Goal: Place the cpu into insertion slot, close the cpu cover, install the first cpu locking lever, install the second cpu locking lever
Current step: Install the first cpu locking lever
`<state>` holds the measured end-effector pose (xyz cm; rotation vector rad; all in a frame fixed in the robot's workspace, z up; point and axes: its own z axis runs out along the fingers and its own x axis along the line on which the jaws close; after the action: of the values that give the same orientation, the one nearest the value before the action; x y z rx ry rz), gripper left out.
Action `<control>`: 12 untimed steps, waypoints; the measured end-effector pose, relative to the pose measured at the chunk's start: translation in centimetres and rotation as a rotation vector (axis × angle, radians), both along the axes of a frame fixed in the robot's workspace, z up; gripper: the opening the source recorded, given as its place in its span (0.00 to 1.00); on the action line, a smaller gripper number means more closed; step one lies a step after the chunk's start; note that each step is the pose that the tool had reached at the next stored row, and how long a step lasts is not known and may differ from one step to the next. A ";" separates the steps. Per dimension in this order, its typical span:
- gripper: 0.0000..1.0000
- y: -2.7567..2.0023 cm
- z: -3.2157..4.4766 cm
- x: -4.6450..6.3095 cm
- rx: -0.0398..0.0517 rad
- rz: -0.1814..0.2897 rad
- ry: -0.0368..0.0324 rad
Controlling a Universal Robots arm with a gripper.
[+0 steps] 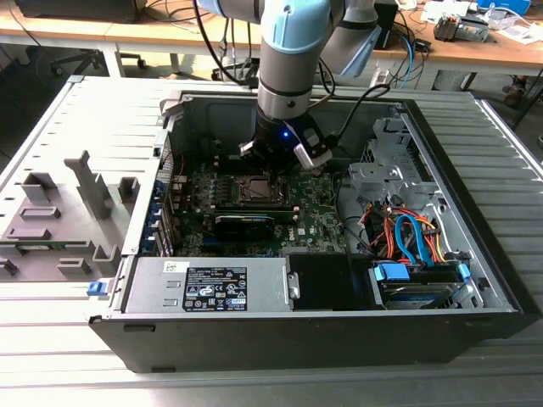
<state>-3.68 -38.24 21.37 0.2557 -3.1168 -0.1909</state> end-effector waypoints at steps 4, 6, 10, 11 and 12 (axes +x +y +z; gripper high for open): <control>0.11 -0.02 0.30 0.0 -0.0003 0.000 0.0001; 0.11 -0.02 0.47 0.0 -0.0003 0.000 0.0001; 0.11 -0.02 0.58 0.0 -0.0003 0.000 0.0000; 0.11 -0.02 0.60 0.0 -0.0003 0.000 0.0000; 0.11 -0.02 0.61 0.0 -0.0003 0.000 0.0001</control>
<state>-3.68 -38.27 21.98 0.2556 -3.1167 -0.1905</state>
